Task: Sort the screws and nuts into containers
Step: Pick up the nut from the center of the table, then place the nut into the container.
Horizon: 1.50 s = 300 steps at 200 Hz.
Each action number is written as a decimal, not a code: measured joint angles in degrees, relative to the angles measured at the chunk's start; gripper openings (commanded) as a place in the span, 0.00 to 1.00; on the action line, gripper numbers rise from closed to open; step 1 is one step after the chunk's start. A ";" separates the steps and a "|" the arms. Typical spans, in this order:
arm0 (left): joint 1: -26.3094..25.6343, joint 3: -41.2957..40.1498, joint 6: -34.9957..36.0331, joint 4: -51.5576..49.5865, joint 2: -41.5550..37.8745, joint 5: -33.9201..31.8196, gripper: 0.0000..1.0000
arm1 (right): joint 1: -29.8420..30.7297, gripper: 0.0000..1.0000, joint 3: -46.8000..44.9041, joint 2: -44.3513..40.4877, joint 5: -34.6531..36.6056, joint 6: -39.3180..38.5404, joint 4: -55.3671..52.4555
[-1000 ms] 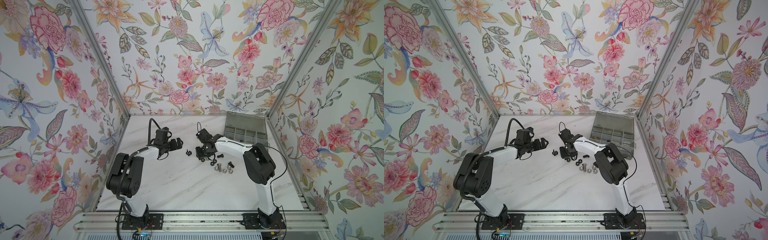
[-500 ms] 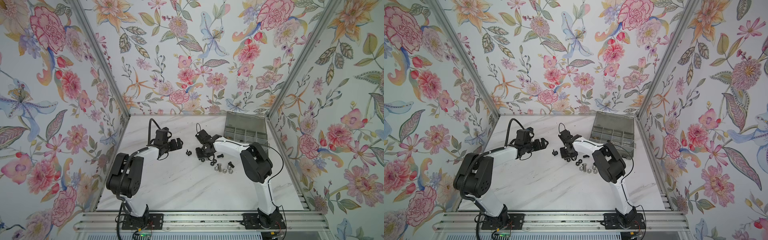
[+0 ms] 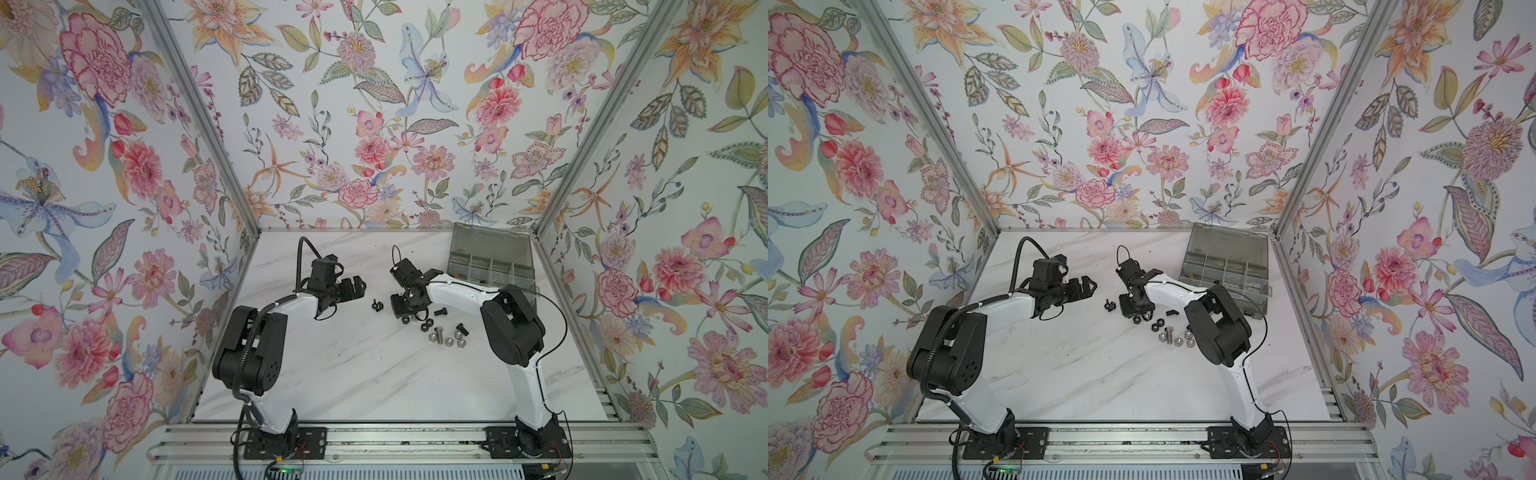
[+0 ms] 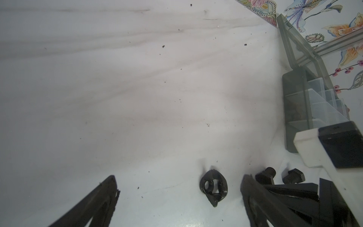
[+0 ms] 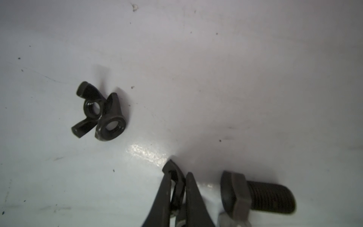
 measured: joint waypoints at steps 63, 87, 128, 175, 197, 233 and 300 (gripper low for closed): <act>0.00 0.00 0.00 -0.83 0.00 -0.42 0.99 | -2.34 0.00 0.00 -0.33 -2.45 -1.25 -0.24; 0.00 0.00 0.00 -0.87 0.00 -0.39 0.99 | -4.79 0.00 -0.07 -0.92 -4.17 -1.73 -0.52; 0.00 0.00 0.00 -0.87 0.00 -0.39 1.00 | -9.81 0.00 -0.98 -5.68 -6.23 -2.80 -0.55; 0.00 0.00 0.00 -0.85 0.00 -0.37 0.99 | -18.43 0.00 -3.21 -13.92 -7.15 -4.33 -0.48; 0.00 0.00 0.00 -0.85 0.00 -0.37 0.99 | -23.61 0.00 -4.46 -15.78 -6.64 -5.05 -0.50; 0.00 0.00 0.00 -0.85 0.00 -0.37 0.99 | -31.01 0.00 -5.68 -16.28 -4.04 -6.08 -0.59; -1.40 1.86 0.22 -2.58 1.29 -0.85 0.99 | -35.95 0.00 -5.75 -15.91 0.39 -7.69 -0.52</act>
